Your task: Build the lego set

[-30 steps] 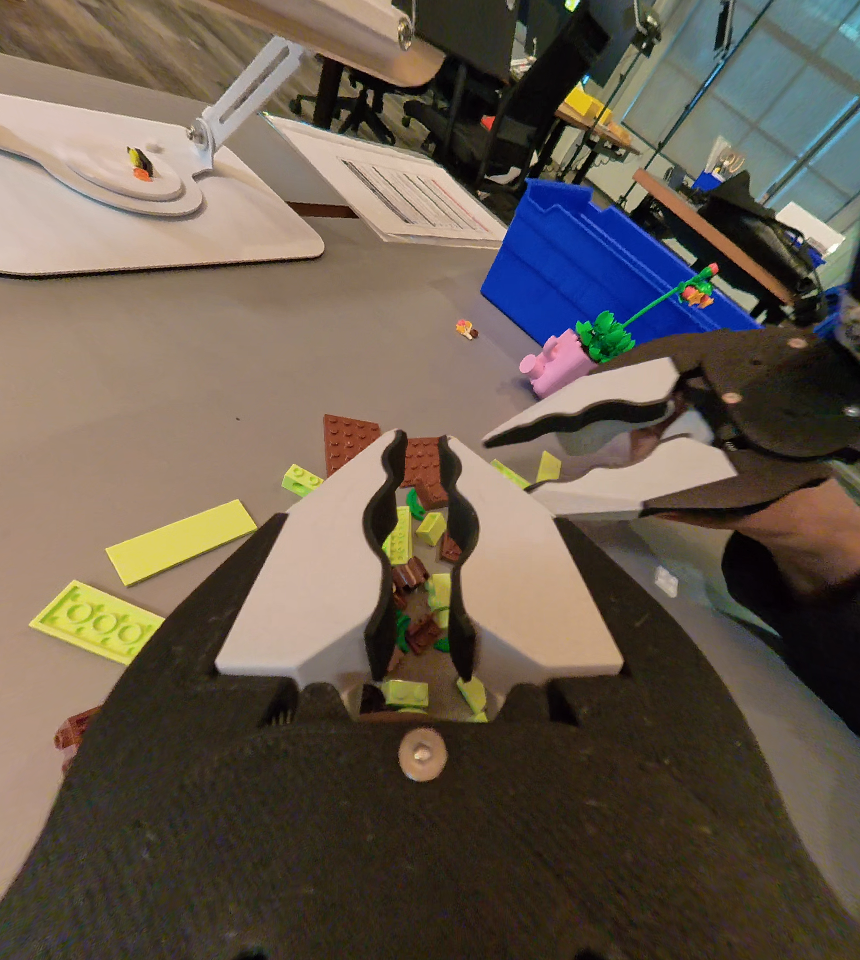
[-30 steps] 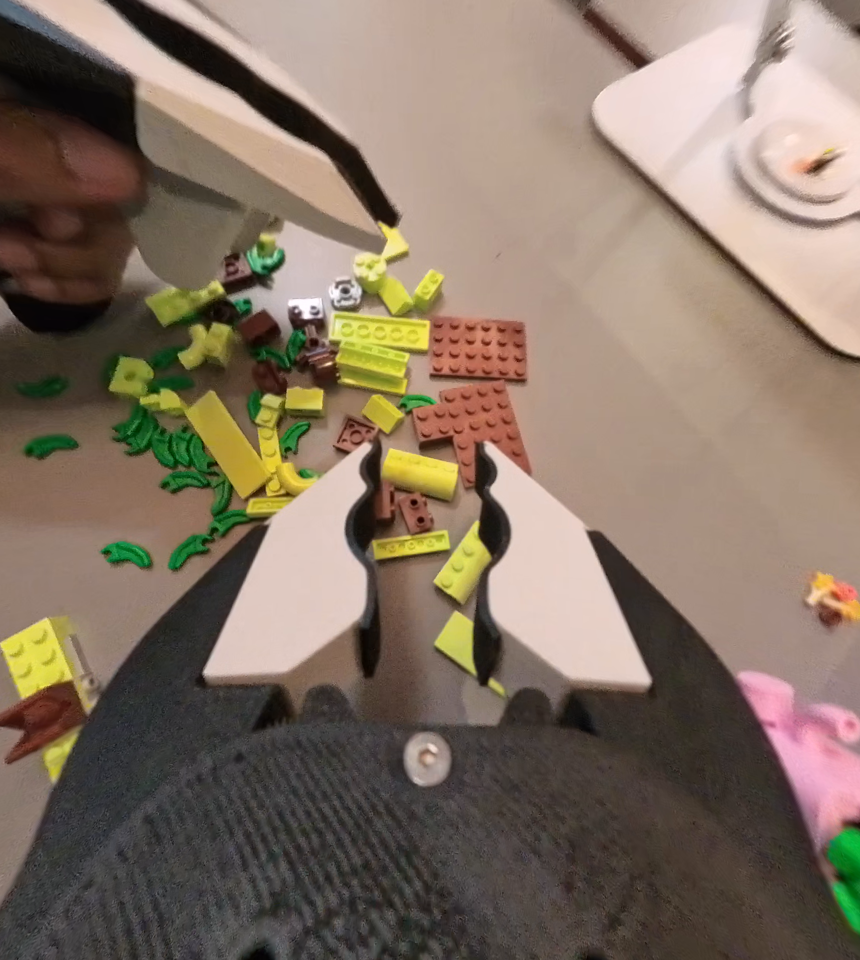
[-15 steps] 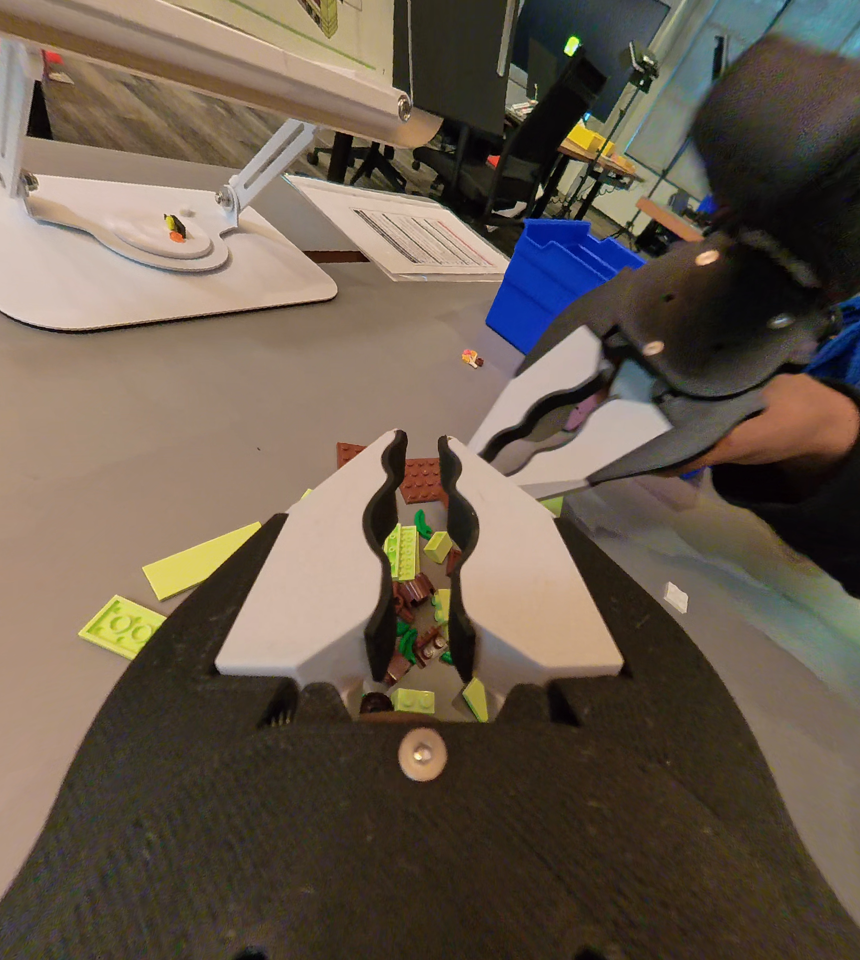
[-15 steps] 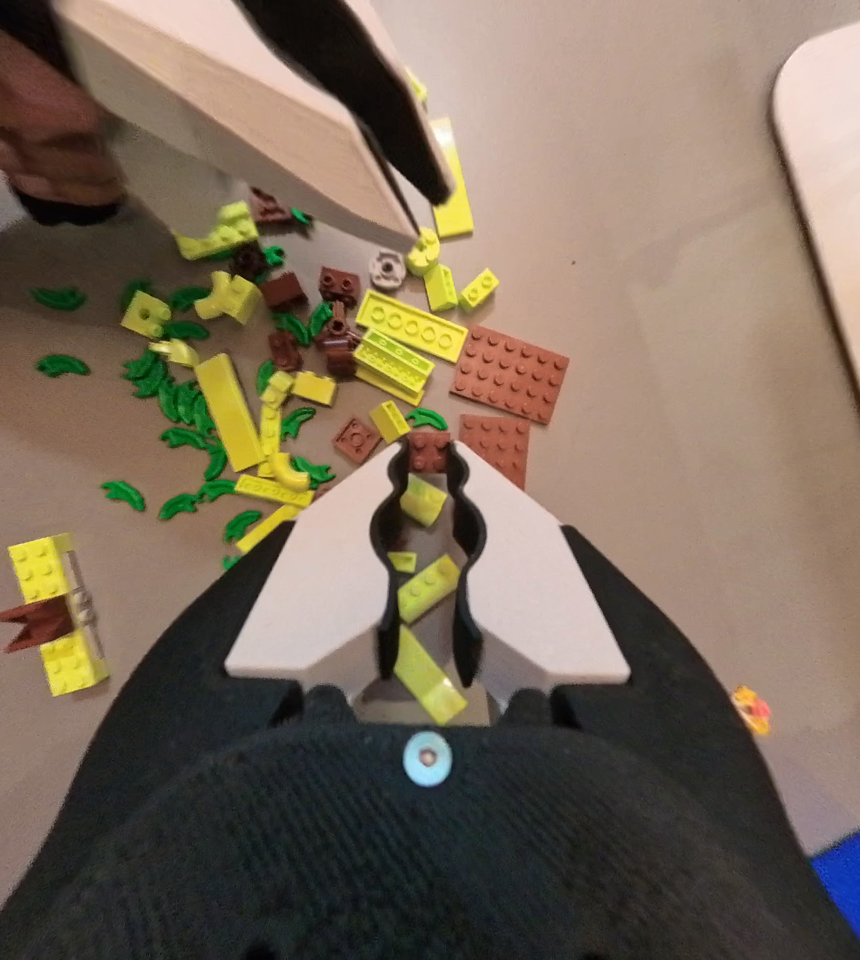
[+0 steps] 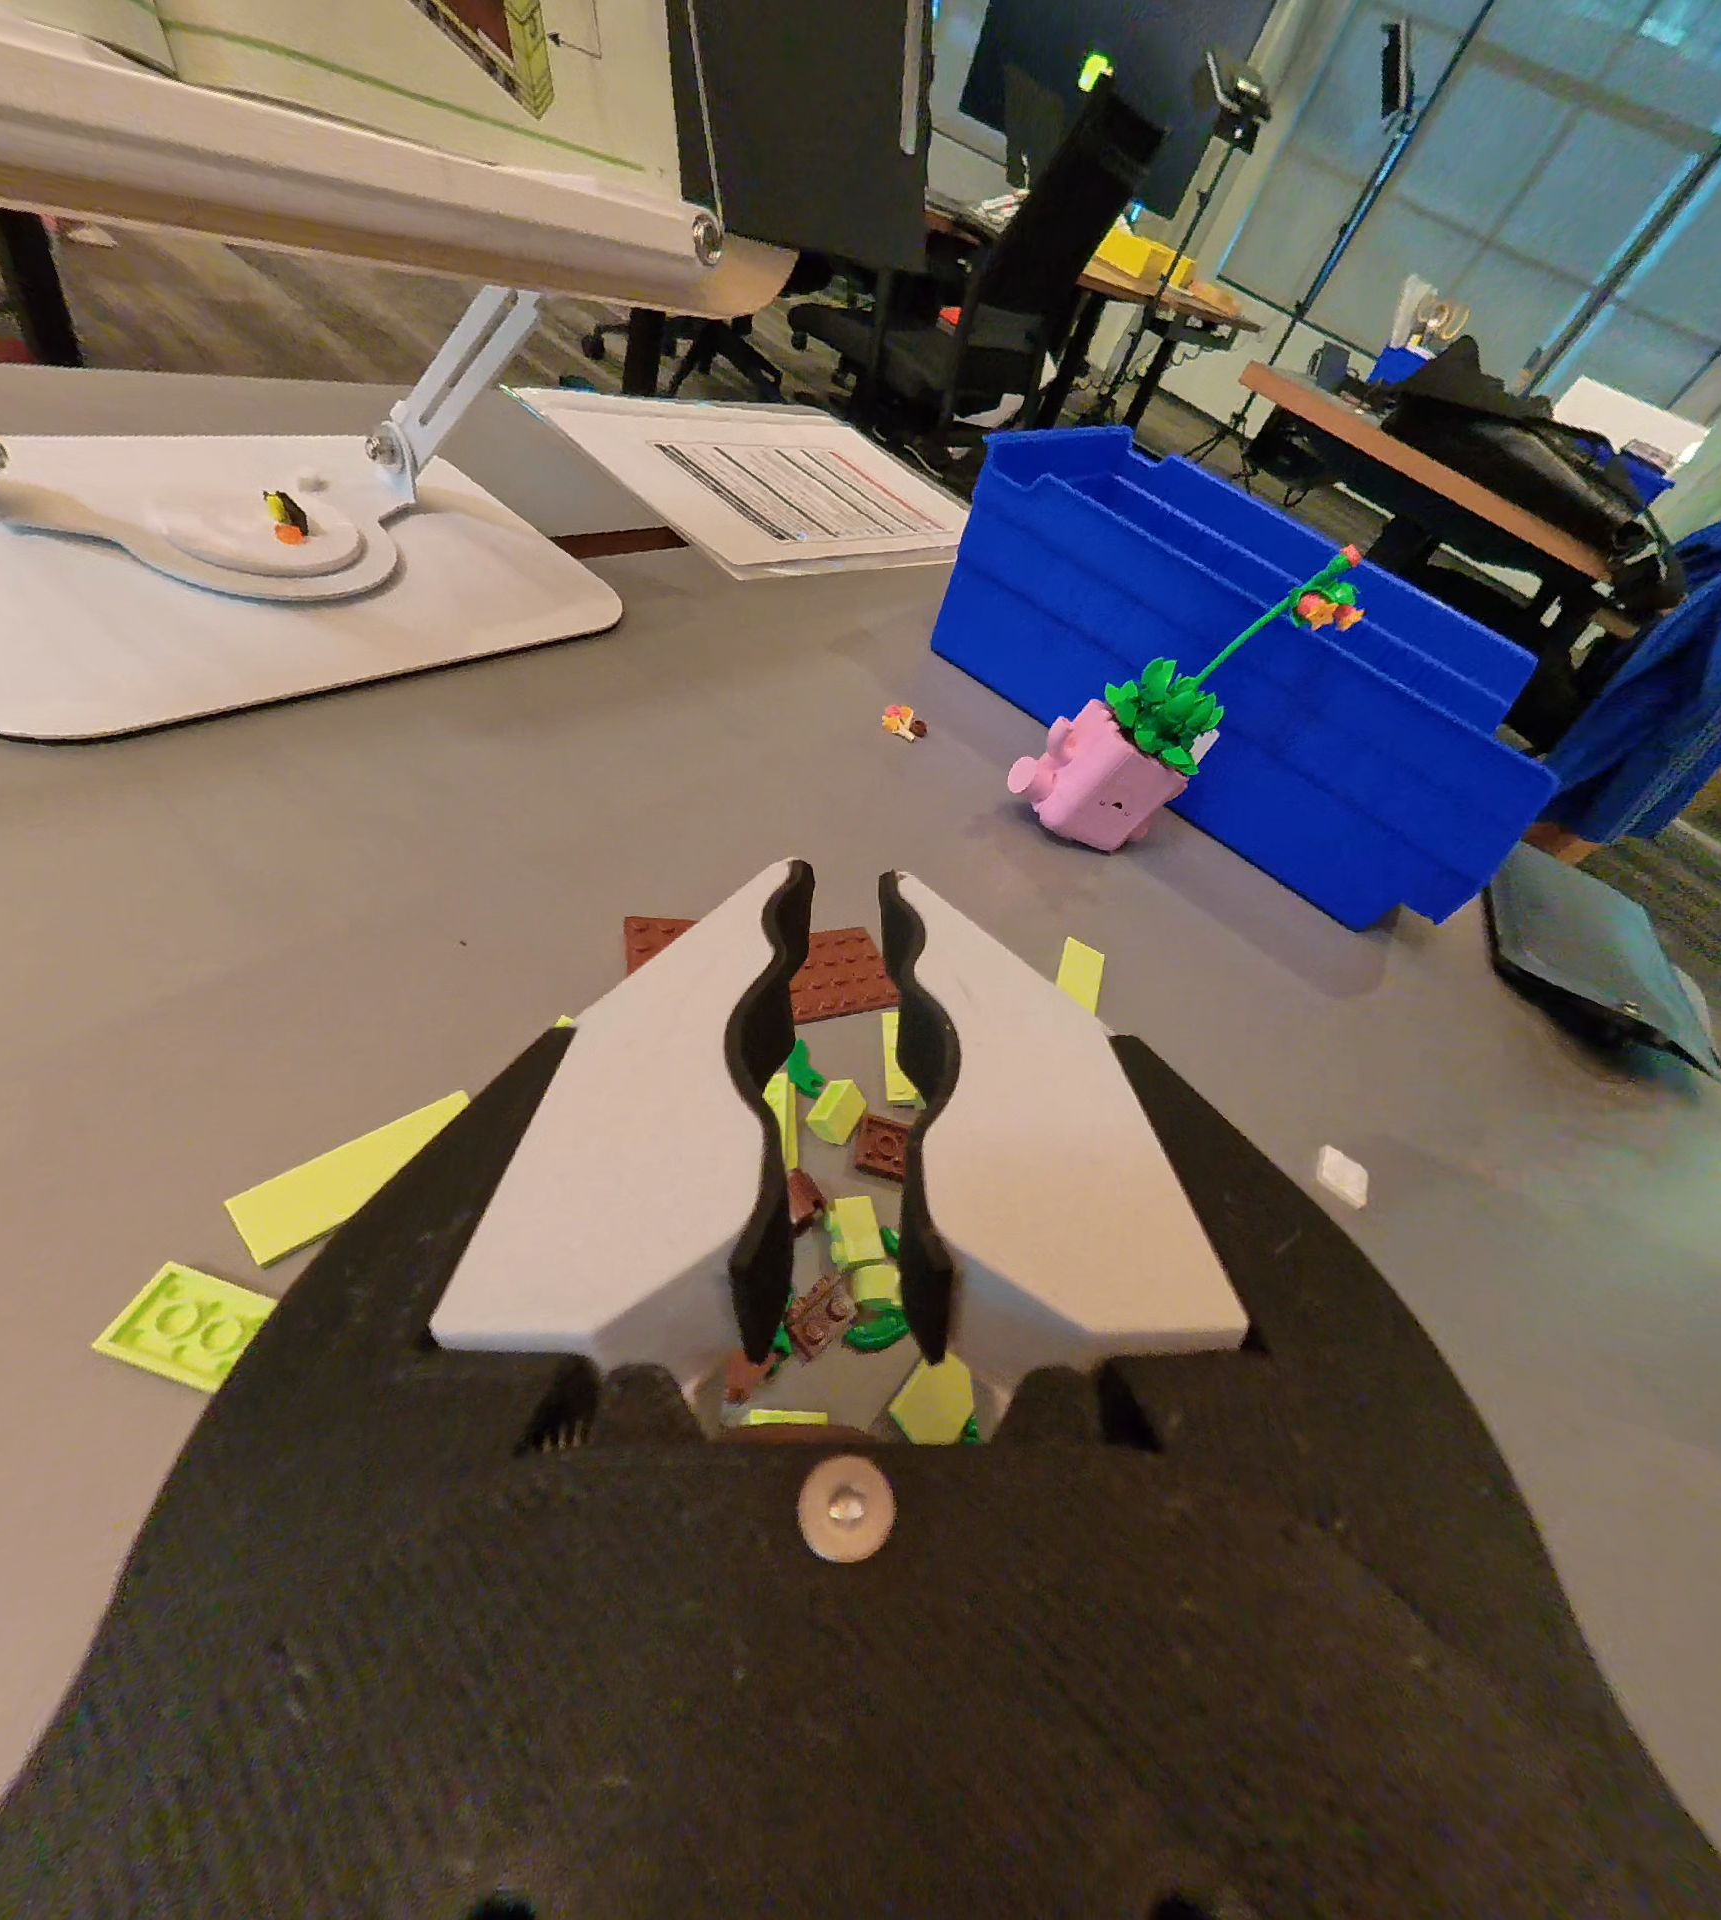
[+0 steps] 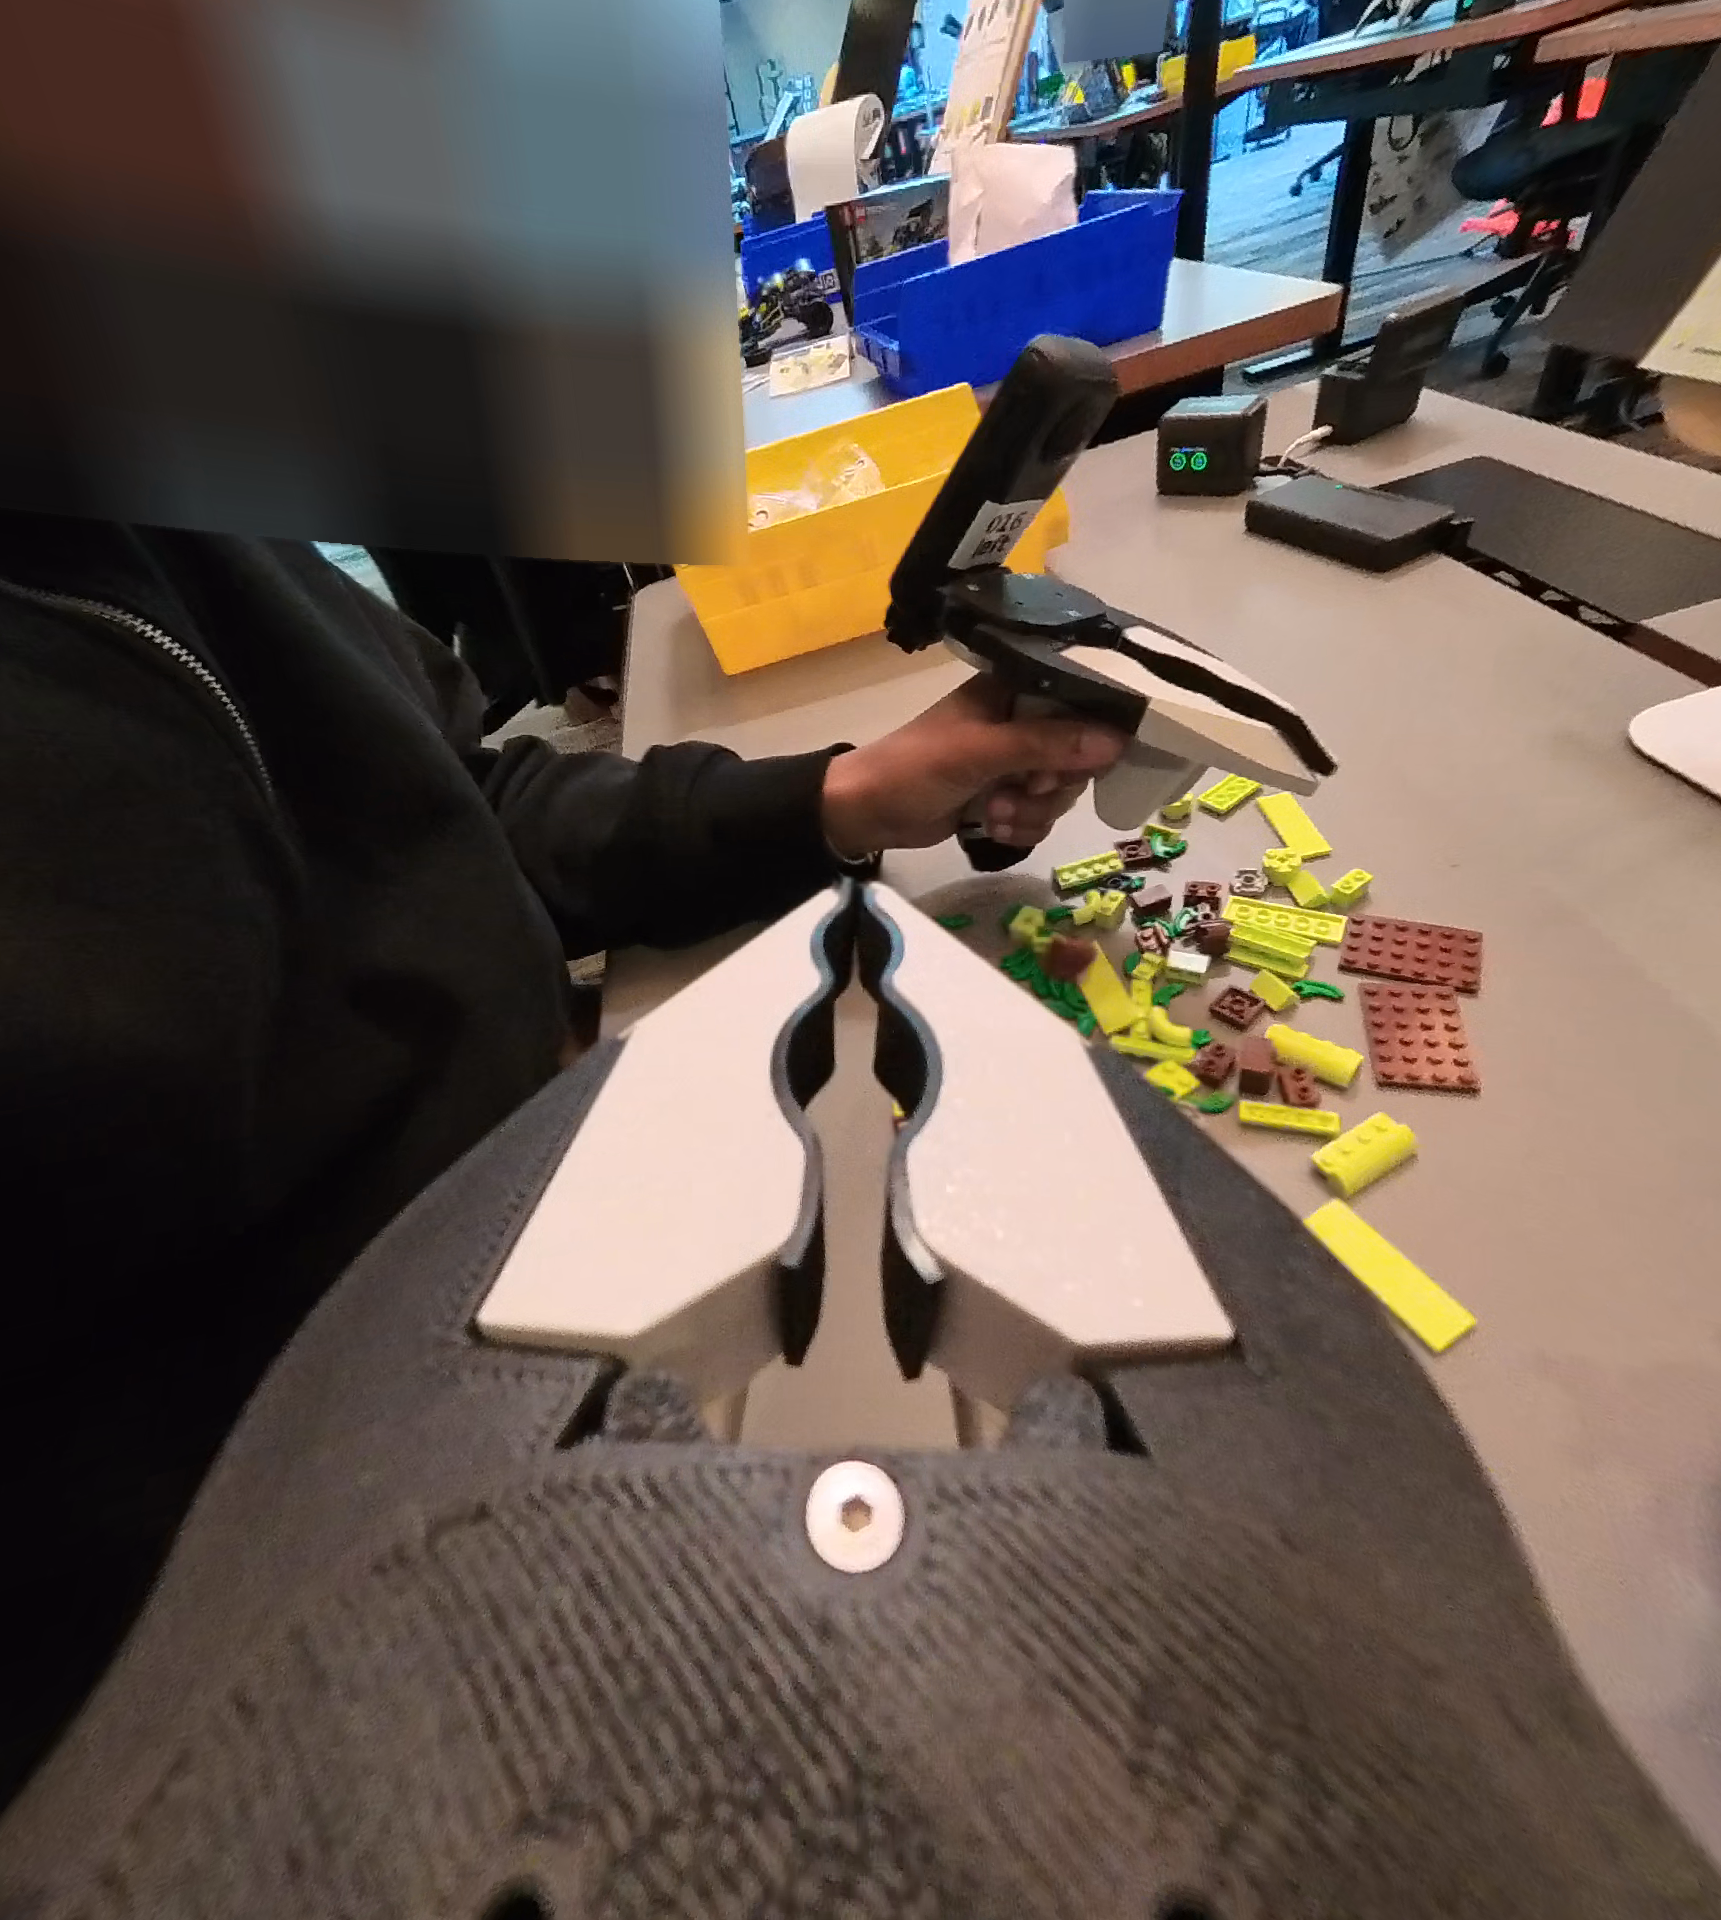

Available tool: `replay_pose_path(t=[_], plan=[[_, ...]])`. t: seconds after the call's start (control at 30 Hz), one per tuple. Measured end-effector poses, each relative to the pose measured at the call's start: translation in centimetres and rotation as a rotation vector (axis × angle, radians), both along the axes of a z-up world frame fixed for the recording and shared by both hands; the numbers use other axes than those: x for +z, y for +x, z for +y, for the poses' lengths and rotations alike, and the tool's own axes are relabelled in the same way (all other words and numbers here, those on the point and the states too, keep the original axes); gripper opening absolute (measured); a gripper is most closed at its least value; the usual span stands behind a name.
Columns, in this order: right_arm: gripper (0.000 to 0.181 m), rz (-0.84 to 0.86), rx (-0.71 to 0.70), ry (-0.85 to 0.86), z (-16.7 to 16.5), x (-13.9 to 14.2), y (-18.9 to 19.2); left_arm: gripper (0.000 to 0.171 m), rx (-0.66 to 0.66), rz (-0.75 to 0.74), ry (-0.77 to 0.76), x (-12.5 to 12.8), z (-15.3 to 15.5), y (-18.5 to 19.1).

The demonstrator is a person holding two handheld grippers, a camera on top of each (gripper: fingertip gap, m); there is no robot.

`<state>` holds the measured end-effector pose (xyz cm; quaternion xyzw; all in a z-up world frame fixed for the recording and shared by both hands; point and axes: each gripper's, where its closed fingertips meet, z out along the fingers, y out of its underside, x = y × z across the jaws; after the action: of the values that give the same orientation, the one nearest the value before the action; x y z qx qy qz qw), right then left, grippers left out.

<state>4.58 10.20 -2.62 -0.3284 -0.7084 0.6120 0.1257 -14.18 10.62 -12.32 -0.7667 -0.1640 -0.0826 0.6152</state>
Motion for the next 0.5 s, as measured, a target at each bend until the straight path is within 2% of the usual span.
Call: replay_pose_path(t=[0.23,0.37,0.5], plan=[[0.000,-0.102,-0.043,0.140,-0.4,-3.6,0.9,0.010,0.021,0.023,-0.025,-0.4,-0.6,-1.0],[0.000,-0.089,-0.109,0.126,-0.5,-4.6,-0.1,0.010,0.088,-0.068,0.119,2.3,-3.1,-3.8],[0.000,-0.080,-0.114,0.095,-1.4,-5.3,-0.1,0.011,0.218,-0.079,0.270,6.5,-9.2,-7.8]])
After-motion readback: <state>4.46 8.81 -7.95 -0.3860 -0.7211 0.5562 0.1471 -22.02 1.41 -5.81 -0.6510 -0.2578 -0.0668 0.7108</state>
